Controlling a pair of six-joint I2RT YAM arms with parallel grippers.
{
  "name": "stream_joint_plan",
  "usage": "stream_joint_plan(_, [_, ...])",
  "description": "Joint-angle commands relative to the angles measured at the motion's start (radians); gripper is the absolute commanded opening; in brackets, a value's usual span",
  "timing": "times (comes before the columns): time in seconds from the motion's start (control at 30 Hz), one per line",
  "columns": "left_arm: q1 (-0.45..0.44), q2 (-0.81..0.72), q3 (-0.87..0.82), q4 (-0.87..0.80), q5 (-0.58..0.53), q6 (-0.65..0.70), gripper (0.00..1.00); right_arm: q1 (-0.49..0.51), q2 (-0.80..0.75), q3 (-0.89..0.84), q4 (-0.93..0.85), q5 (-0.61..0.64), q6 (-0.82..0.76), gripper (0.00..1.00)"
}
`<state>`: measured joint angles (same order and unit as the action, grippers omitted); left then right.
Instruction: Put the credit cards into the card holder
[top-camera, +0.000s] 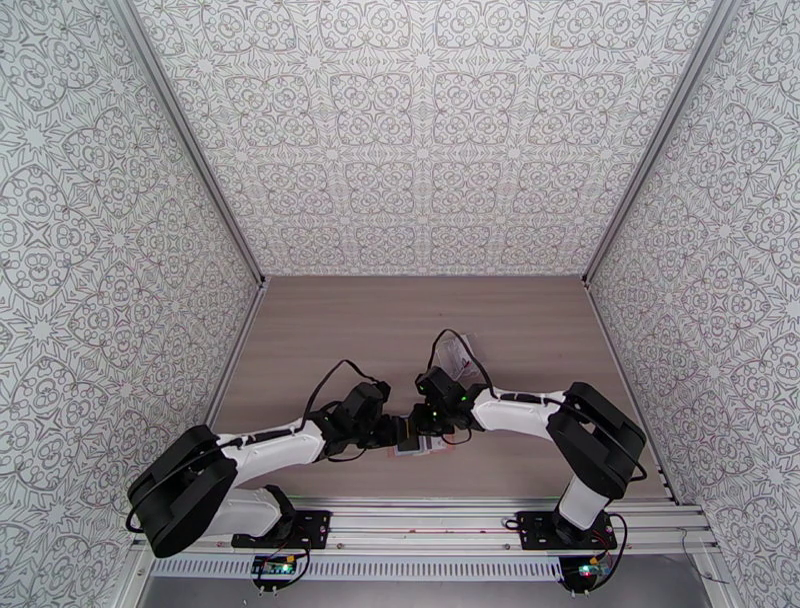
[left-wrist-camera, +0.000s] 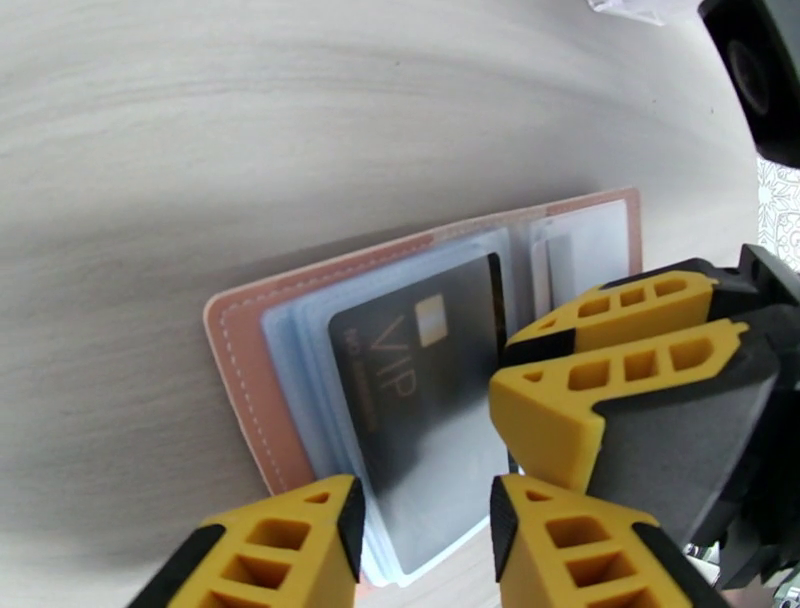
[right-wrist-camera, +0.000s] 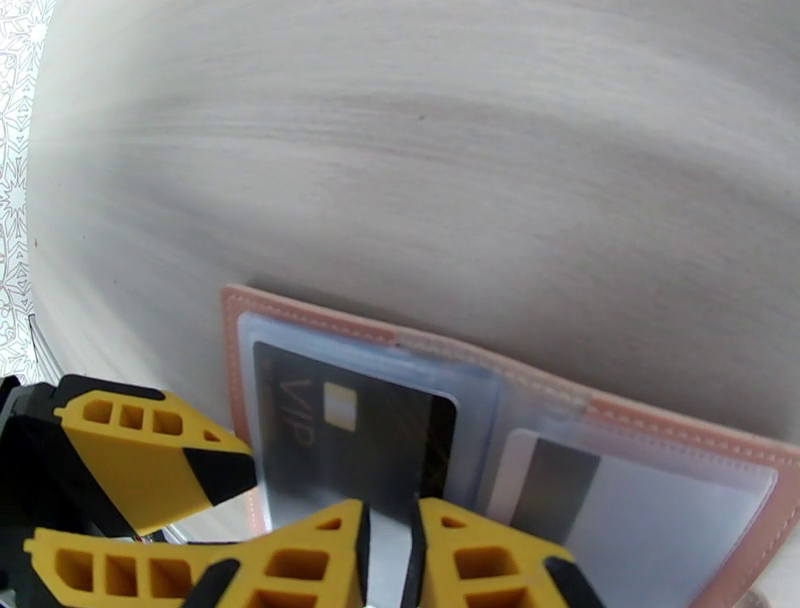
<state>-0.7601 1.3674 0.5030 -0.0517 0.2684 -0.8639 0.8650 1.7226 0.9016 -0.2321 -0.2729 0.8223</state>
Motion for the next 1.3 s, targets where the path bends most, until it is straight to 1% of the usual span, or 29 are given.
stream_joint_plan(0.0, [-0.015,0.013,0.033,0.034,0.019,-0.017,0.42,0.010,0.009,-0.023,0.002,0.005,0.005,0.21])
stream_joint_plan(0.2, [-0.018,0.005,0.037,0.031,0.018,-0.020,0.42,0.010,0.009,-0.024,0.004,0.005,0.005,0.21])
stream_joint_plan(0.4, [-0.017,-0.032,0.030,-0.023,-0.014,-0.015,0.42,0.010,0.008,-0.027,0.005,0.006,0.006,0.20])
stream_joint_plan(0.47, [-0.014,-0.042,0.022,-0.022,-0.042,-0.017,0.42,0.011,0.007,-0.029,0.007,0.006,0.005,0.20])
stream_joint_plan(0.8, [-0.017,-0.005,0.029,-0.020,-0.032,-0.017,0.42,0.011,0.003,-0.029,0.007,0.004,0.006,0.21])
stream_joint_plan(0.97, [-0.016,-0.022,0.034,-0.053,-0.054,-0.012,0.42,0.011,0.003,-0.025,0.002,0.004,0.004,0.21])
stream_joint_plan(1.1, [-0.016,-0.073,0.030,-0.087,-0.087,-0.011,0.42,0.011,0.006,-0.021,-0.002,0.003,0.003,0.21])
stream_joint_plan(1.27, [-0.013,-0.062,0.040,-0.101,-0.074,-0.001,0.43,0.010,0.012,-0.018,-0.001,0.001,0.001,0.20])
